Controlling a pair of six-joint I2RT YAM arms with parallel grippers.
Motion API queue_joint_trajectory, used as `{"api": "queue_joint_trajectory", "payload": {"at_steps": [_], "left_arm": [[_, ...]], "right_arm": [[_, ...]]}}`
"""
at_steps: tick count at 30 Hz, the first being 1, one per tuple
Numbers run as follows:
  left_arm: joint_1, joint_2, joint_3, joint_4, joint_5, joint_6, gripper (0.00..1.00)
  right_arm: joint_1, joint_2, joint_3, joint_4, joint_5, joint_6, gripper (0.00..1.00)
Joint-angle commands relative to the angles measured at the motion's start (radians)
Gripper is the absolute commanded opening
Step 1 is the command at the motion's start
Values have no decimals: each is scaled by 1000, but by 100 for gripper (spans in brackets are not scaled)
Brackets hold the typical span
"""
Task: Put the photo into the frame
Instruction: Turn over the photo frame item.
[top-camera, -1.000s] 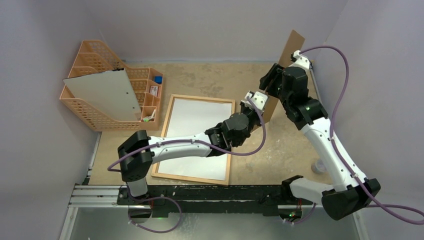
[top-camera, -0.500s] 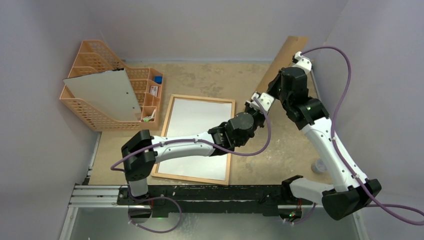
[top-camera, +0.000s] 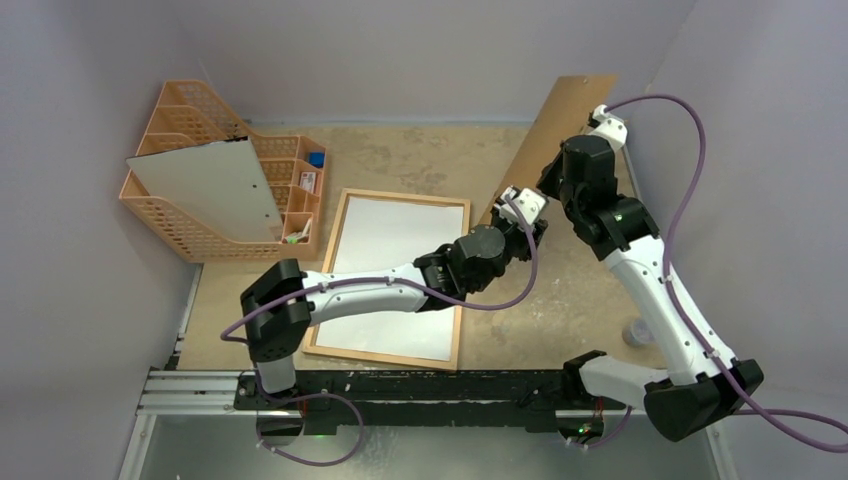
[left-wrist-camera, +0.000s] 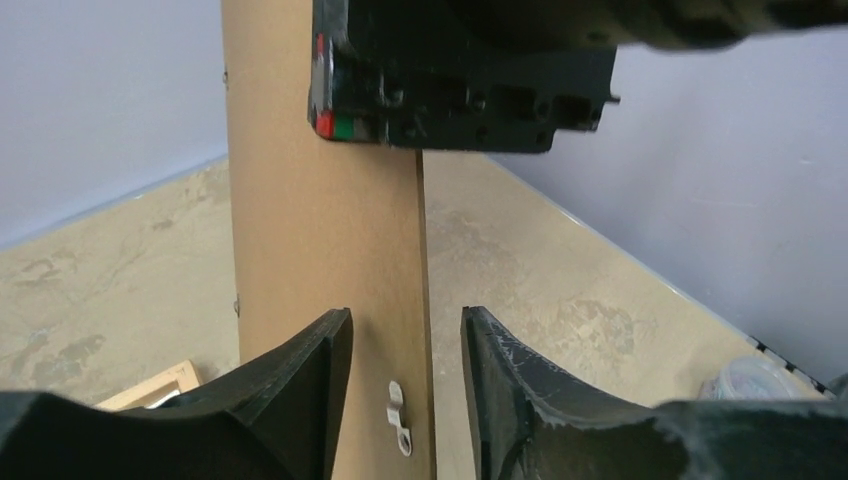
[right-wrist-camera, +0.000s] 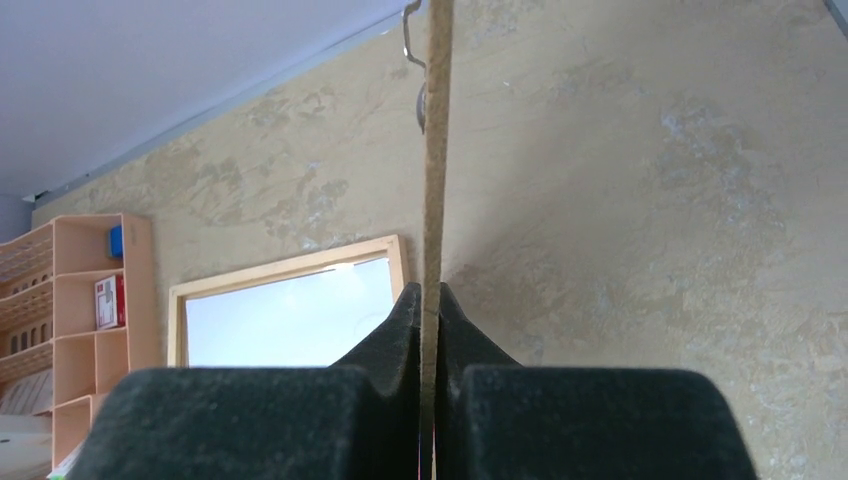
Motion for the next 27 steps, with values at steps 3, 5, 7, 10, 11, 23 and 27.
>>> {"api": "queue_joint_trajectory", "payload": {"at_steps": [3, 5, 7, 10, 11, 23, 27], "left_arm": [[10, -123, -51, 22, 114, -79, 59], [14, -154, -71, 9, 128, -95, 67], [18, -187, -89, -14, 129, -112, 71], [29, -249, -126, -52, 117, -143, 74], [33, -271, -140, -67, 111, -154, 74], [231, -527, -298, -623, -237, -514, 76], [351, -620, -406, -715, -227, -578, 76]], "right_arm": [[-5, -64, 9, 159, 78, -38, 0], [-7, -64, 16, 227, 58, -65, 0], [-11, -61, 30, 275, 33, -85, 0], [-20, -41, 63, 335, -12, -110, 0], [-24, -33, 78, 351, -27, -114, 0], [-47, 70, 95, 632, -417, -52, 0], [-56, 100, 27, 741, -591, 14, 0]]}}
